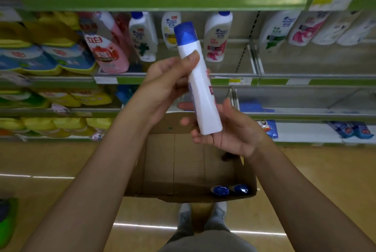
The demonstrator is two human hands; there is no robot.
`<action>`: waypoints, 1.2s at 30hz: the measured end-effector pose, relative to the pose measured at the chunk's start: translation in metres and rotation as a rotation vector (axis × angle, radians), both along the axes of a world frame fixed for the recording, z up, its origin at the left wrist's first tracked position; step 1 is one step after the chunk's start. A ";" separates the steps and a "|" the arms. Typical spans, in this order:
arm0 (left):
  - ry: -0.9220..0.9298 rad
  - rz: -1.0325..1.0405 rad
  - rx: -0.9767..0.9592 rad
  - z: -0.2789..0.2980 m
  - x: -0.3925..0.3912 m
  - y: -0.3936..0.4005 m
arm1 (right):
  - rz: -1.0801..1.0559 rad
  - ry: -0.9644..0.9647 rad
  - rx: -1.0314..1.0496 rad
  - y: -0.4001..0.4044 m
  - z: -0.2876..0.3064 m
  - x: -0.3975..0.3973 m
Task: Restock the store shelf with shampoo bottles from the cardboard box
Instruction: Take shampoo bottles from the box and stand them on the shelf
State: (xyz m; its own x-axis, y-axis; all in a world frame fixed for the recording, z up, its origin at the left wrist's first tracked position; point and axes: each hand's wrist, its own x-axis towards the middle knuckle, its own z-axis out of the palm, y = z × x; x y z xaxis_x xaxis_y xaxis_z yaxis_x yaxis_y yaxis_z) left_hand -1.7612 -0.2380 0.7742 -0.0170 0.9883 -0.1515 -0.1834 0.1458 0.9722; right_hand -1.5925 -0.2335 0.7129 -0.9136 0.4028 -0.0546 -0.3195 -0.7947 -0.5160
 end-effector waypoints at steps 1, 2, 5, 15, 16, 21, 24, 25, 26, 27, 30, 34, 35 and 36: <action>0.029 0.032 0.014 0.005 -0.002 -0.001 | 0.011 0.013 0.034 -0.002 0.003 -0.003; 0.063 0.059 0.023 0.010 -0.003 -0.002 | 0.015 0.020 0.062 -0.004 0.005 -0.006; 0.133 0.088 0.050 0.022 -0.007 -0.007 | 0.006 0.015 0.102 -0.010 0.011 -0.015; 0.233 0.121 0.158 0.052 -0.030 -0.036 | -0.410 -0.391 0.442 -0.036 0.053 -0.047; 0.232 0.152 0.178 0.053 -0.032 -0.038 | -0.464 -0.450 0.494 -0.038 0.055 -0.053; 0.082 0.195 0.159 0.059 -0.043 -0.044 | -0.475 -0.534 0.617 -0.048 0.072 -0.060; -0.027 0.176 0.141 0.063 -0.050 -0.050 | -0.438 -0.504 0.650 -0.050 0.084 -0.057; -0.058 0.178 0.137 0.064 -0.050 -0.050 | -0.460 -0.514 0.679 -0.050 0.088 -0.056; -0.089 0.184 0.130 0.066 -0.050 -0.051 | -0.487 -0.527 0.704 -0.051 0.091 -0.056; -0.111 0.187 0.121 0.069 -0.049 -0.051 | -0.512 -0.538 0.721 -0.052 0.093 -0.055; -0.095 0.169 0.137 0.078 -0.046 -0.052 | -0.571 -0.558 0.751 -0.053 0.098 -0.052; 0.023 0.172 0.170 0.090 -0.040 -0.056 | -0.625 -0.561 0.818 -0.052 0.105 -0.046; 0.022 0.181 0.176 0.092 -0.038 -0.057 | -0.628 -0.555 0.831 -0.052 0.107 -0.045; 0.014 0.192 0.184 0.094 -0.037 -0.057 | -0.624 -0.553 0.847 -0.051 0.108 -0.043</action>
State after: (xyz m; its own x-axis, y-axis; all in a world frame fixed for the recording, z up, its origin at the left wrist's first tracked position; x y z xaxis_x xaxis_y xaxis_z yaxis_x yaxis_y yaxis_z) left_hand -1.7978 -0.2951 0.8679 -0.2079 0.9776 0.0323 -0.1766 -0.0699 0.9818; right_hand -1.6355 -0.2847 0.8212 -0.4828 0.8677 0.1182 -0.0995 0.0797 -0.9918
